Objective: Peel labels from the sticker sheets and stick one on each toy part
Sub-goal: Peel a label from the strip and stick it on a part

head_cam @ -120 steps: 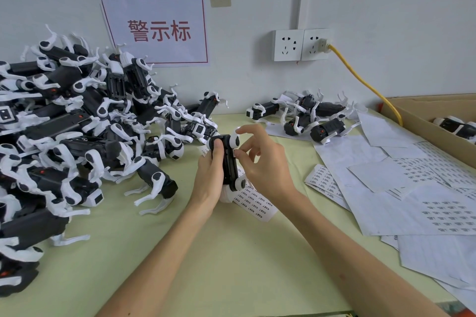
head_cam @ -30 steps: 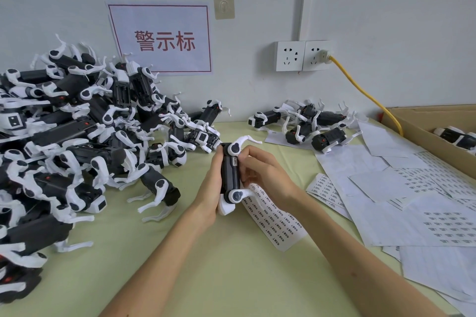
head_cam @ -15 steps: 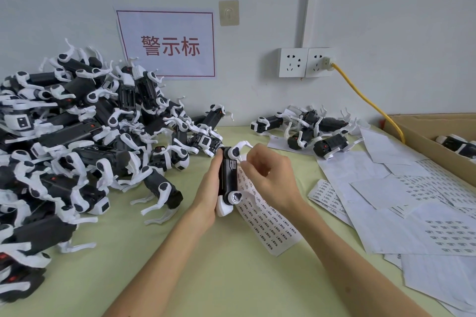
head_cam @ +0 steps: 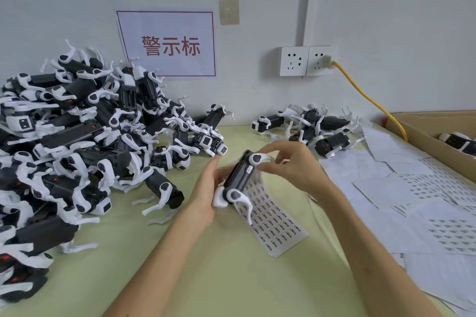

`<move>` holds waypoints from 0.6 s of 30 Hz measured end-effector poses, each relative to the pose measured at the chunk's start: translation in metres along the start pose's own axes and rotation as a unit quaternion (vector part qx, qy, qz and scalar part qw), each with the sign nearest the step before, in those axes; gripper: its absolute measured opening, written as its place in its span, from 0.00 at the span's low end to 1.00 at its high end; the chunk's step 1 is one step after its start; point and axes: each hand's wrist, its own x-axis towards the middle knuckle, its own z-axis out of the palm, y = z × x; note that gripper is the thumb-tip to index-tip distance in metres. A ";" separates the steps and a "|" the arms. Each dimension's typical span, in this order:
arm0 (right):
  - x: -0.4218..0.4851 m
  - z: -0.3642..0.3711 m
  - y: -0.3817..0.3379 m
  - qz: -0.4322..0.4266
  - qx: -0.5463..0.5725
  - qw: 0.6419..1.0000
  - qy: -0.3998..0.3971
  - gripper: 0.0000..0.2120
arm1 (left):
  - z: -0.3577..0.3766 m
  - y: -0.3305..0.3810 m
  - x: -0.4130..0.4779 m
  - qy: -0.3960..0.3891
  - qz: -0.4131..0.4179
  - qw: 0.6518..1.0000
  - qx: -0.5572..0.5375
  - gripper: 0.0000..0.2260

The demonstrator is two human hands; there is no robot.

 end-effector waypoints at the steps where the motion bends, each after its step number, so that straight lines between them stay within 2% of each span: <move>1: -0.001 -0.005 0.006 0.035 0.035 0.999 -0.014 0.07 | -0.003 0.001 0.001 0.004 -0.010 1.000 -0.008 0.24; 5: -0.007 -0.015 0.020 0.116 0.158 0.974 -0.115 0.09 | -0.006 0.004 0.002 0.023 -0.033 0.999 -0.035 0.15; 8: -0.006 -0.019 0.022 0.178 0.171 0.956 -0.158 0.10 | -0.004 0.002 0.003 0.075 -0.007 0.995 -0.060 0.10; 10: -0.007 -0.028 0.022 0.218 0.191 0.942 -0.170 0.09 | -0.006 0.000 0.005 0.099 0.021 0.993 -0.061 0.12; 12: -0.008 -0.041 0.022 0.255 0.255 0.924 -0.127 0.08 | -0.007 0.001 0.005 0.115 0.039 0.991 -0.060 0.13; 14: -0.009 -0.058 0.023 0.266 0.366 0.892 -0.017 0.05 | -0.008 0.001 0.006 0.116 0.050 0.990 -0.057 0.13; 15: -0.010 -0.066 0.024 0.258 0.457 0.849 0.053 0.04 | -0.007 0.001 0.006 0.113 0.054 0.991 -0.050 0.14; 16: -0.012 -0.074 0.026 0.236 0.565 0.781 0.123 0.06 | -0.006 0.000 0.006 0.111 0.056 0.991 -0.041 0.15; 18: -0.016 -0.086 0.032 0.135 0.769 0.592 0.200 0.11 | -0.005 -0.001 0.006 0.112 0.063 0.991 -0.033 0.14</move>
